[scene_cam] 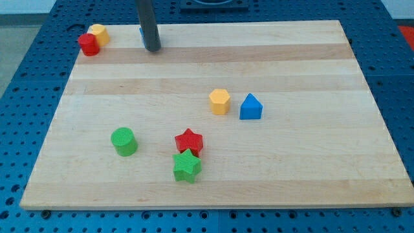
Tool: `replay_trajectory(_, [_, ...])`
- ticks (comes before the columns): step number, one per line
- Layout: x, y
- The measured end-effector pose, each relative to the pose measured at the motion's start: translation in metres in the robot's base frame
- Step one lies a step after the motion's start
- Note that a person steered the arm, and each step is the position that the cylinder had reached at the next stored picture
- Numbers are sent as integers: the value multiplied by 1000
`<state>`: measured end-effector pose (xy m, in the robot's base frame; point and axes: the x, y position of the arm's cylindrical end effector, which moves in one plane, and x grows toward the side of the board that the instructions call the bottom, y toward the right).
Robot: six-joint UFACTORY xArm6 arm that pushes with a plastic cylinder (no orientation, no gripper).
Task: Slide the blue cube to the top left
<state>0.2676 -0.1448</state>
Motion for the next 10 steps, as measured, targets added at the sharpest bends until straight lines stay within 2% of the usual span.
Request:
replay_trajectory(1, [-1,-8])
replay_trajectory(2, [6,17])
replay_trajectory(3, [7,67])
replay_trajectory(4, [-16,77])
replay_trajectory(5, [-27,55])
replay_trajectory(8, [-25,-25])
replay_trajectory(10, [-25,-26])
